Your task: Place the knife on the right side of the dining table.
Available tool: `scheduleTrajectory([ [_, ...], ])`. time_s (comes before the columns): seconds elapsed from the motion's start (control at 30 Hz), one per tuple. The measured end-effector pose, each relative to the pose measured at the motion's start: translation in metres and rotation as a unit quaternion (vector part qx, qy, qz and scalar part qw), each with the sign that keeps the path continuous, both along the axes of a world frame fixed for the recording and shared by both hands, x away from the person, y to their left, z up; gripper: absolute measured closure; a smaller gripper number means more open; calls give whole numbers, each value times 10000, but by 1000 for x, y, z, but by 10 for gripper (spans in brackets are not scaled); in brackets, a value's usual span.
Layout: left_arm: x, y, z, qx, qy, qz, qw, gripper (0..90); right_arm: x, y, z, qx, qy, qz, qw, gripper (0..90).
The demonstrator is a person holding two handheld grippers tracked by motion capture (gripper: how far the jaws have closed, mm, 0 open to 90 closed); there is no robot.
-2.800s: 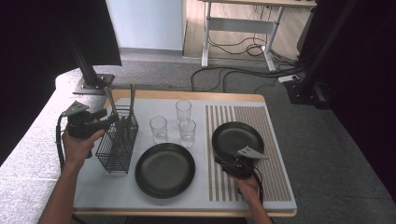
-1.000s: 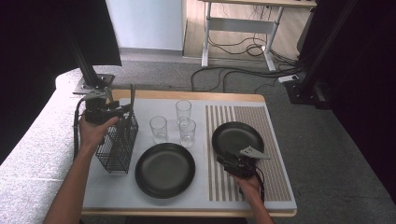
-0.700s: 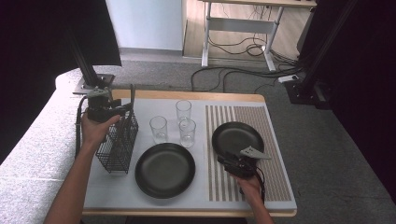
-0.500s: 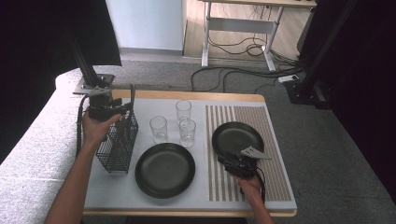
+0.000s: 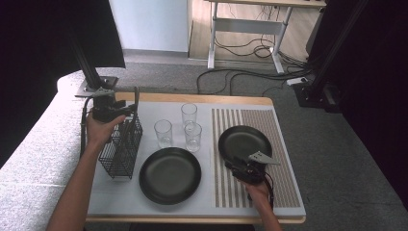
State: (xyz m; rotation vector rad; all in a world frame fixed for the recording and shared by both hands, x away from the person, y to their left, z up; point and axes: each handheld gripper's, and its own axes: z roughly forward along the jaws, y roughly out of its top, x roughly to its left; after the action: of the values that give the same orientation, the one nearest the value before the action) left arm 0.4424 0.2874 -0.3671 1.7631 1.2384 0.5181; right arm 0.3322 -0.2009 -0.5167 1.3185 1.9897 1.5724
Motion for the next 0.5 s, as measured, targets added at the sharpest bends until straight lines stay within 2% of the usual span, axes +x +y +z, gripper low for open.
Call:
scheduleTrajectory([
  [0.5, 18, -1, 0, 43, 70, 31, 10000, 410, 0, -2, 0, 15, 3, -31, 10000, 486],
])
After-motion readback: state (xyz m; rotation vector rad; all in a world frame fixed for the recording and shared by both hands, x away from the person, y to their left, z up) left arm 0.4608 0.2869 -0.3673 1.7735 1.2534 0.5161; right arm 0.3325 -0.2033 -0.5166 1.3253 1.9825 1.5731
